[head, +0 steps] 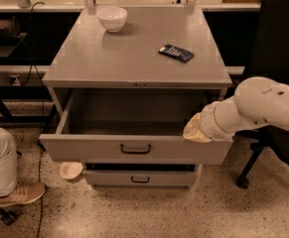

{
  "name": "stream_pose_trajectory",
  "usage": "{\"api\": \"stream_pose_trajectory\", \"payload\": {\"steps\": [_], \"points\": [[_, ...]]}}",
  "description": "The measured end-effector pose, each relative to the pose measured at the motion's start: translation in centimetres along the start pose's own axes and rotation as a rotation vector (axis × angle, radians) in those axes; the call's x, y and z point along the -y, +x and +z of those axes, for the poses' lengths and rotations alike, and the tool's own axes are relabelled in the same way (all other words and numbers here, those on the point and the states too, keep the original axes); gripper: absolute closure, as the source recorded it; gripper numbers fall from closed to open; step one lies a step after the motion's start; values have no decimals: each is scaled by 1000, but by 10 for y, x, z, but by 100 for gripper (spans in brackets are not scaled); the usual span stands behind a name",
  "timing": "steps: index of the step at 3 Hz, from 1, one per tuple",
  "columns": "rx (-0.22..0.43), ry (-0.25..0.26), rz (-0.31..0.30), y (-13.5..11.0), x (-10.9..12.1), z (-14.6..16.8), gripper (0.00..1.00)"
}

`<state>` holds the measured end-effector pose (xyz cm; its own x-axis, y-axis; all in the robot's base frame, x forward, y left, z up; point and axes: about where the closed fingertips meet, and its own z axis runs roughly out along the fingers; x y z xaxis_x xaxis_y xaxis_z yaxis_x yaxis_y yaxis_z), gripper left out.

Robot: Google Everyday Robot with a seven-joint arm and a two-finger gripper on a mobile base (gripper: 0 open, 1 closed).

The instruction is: Open top drawer

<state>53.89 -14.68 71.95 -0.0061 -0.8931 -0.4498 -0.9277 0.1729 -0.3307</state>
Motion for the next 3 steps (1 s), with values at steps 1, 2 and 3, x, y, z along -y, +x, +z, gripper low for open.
{"api": "stream_pose_trajectory", "payload": {"steps": [1, 2, 3], "points": [[0, -2, -2, -1, -1, 1, 50], [1, -3, -3, -2, -1, 1, 28], [1, -5, -5, -3, -2, 2, 4]]}}
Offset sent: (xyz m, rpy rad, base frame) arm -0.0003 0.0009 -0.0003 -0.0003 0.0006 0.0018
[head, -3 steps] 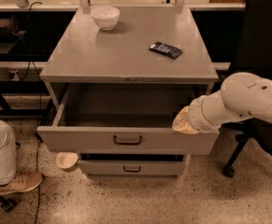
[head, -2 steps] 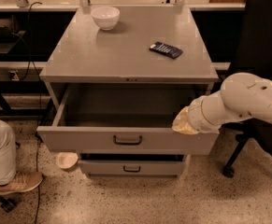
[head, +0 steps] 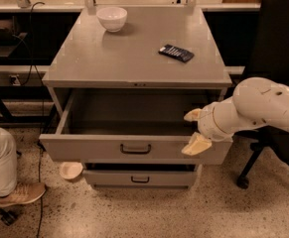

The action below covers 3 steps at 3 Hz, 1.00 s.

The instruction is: Open top drawer

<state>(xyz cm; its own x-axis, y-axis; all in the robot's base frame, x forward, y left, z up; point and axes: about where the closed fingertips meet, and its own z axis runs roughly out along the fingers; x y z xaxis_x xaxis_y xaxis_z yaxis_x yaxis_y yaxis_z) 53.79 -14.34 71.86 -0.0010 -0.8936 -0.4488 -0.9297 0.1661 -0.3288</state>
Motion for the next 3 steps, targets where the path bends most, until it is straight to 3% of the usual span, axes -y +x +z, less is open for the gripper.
{"api": "stream_pose_trajectory", "payload": {"steps": [1, 3], "points": [[0, -1, -1, 0, 0, 0, 0], [-74, -105, 16, 5, -25, 27, 0]]}}
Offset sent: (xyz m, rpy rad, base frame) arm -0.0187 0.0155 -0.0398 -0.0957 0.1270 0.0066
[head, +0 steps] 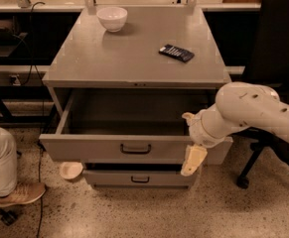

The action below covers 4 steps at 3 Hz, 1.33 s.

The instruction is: Open top drawer

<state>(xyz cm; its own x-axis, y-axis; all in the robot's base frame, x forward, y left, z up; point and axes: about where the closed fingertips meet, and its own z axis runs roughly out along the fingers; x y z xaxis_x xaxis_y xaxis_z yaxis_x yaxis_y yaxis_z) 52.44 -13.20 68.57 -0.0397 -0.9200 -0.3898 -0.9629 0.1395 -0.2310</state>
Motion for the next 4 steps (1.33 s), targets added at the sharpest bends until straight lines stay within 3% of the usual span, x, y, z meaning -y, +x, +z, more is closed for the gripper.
{"api": "stream_pose_trajectory", "payload": {"steps": [1, 2, 4], "points": [[-15, -55, 18, 5, -3, 12, 15], [-12, -101, 39, 12, 0, 19, 38], [-33, -118, 118, 24, -20, -2, 85]]}}
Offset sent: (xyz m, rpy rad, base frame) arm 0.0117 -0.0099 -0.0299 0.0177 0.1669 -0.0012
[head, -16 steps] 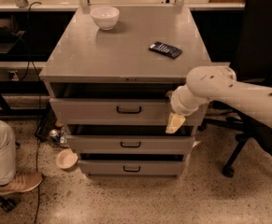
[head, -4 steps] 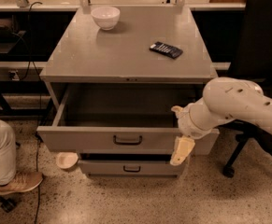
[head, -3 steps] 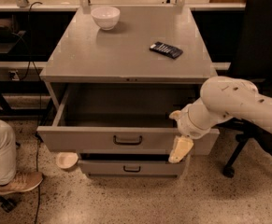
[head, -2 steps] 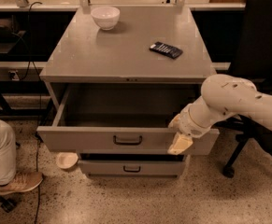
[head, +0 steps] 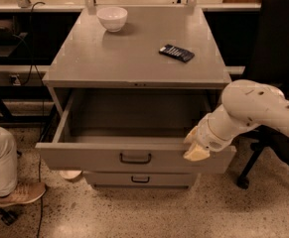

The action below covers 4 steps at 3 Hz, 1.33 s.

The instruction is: Open top drawer

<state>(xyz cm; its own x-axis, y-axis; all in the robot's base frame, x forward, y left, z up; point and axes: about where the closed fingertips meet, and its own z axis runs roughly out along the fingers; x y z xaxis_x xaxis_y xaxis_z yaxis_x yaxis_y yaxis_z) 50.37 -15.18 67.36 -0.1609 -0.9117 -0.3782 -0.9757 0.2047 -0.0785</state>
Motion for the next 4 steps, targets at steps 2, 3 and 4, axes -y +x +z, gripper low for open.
{"api": "stream_pose_trajectory", "payload": {"steps": [2, 3, 4], "points": [[41, -4, 152, 12, -63, -27, 100], [41, -4, 152, 12, -63, -27, 100], [40, -4, 150, 11, -64, -28, 79]]}}
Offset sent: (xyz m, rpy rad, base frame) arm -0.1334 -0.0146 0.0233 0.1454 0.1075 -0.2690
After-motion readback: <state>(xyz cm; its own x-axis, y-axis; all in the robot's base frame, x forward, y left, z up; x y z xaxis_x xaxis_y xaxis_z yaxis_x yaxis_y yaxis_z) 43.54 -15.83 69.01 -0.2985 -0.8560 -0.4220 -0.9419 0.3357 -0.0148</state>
